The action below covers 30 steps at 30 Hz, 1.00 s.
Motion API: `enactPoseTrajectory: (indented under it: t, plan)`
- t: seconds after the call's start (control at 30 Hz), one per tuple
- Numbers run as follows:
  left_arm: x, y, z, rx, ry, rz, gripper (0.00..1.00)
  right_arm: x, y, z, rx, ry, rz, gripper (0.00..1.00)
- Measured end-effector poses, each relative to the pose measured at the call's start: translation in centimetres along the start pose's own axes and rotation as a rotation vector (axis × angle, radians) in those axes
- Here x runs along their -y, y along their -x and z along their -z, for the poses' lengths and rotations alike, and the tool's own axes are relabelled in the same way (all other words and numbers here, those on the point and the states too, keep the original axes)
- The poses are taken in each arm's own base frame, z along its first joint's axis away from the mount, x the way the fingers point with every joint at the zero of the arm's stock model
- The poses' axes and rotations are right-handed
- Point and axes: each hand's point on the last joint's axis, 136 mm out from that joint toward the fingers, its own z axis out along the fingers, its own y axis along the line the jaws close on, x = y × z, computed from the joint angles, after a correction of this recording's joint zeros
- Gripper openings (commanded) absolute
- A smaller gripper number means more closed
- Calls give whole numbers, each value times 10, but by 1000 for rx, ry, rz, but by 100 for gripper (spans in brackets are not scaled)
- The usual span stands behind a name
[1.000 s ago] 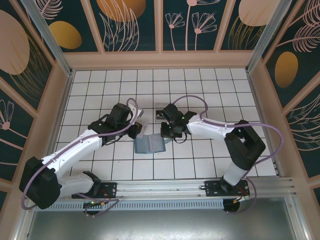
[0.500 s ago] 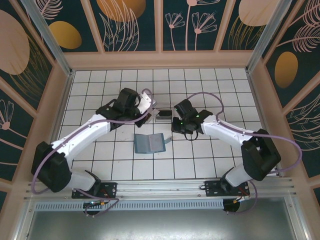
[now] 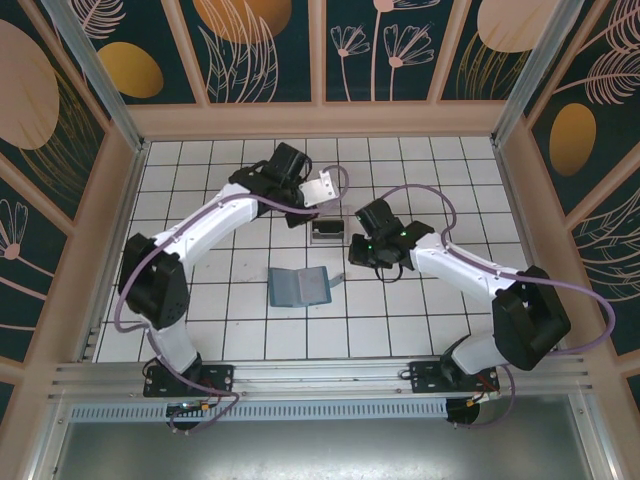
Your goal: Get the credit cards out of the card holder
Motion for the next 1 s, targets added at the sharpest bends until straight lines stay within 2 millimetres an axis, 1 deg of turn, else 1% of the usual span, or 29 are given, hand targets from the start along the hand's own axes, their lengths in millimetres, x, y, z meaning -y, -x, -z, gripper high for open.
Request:
enactPoseTrajectory:
  t: [0.2,0.43,0.73,1.0]
  plan:
    - [-11,8,-16,-43,-40,-97,0,2,0,3,9,-8,-1,16]
    - [-22,19,-27,-64,-68,-155,0,9,-2,9,19,-18,-12,16]
    - [-24,17,-40,-93,-101,-184,0,12,2,15,38,-22,-35,16]
    - [-21,15,-50,-100,-137,-186,0,15,1,16,42,-30,-39,16]
